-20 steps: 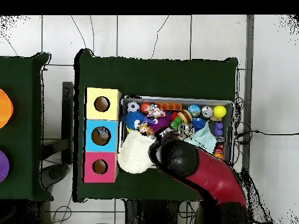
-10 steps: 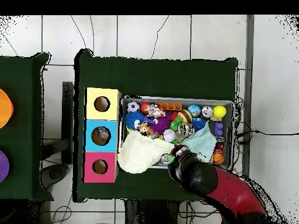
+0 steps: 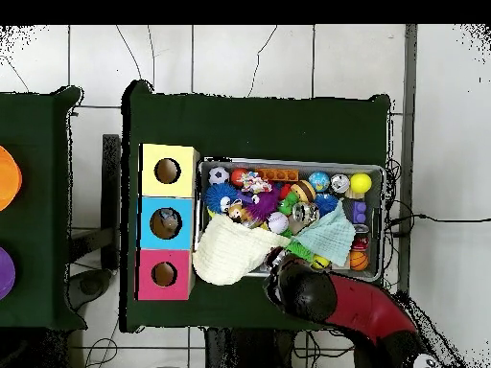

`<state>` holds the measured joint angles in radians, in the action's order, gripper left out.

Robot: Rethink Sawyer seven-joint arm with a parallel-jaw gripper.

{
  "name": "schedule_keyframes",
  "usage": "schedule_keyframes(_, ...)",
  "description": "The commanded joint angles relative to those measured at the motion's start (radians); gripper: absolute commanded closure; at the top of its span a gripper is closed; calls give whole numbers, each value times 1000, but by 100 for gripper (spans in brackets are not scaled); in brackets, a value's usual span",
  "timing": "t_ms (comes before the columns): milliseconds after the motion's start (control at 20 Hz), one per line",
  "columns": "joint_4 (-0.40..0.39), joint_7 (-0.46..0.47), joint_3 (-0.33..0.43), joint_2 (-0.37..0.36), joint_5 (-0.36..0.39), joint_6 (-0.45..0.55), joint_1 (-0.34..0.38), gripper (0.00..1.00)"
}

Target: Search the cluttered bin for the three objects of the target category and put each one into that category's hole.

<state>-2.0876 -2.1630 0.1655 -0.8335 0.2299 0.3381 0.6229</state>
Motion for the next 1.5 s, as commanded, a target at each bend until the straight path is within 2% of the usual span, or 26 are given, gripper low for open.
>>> schedule_keyframes(50, -12, 44, 113, 64, 89, -71, -8, 0)
schedule_keyframes(350, -2, -17, 91, 95, 101, -110, -54, 0)
schedule_keyframes(800, 26, -86, 36, 140, 74, -170, -151, 0)
schedule_keyframes(1300, 110, -96, -34, 269, 71, -261, -219, 0)
schedule_keyframes(1500, 125, -89, -46, 298, 69, -285, -228, 0)
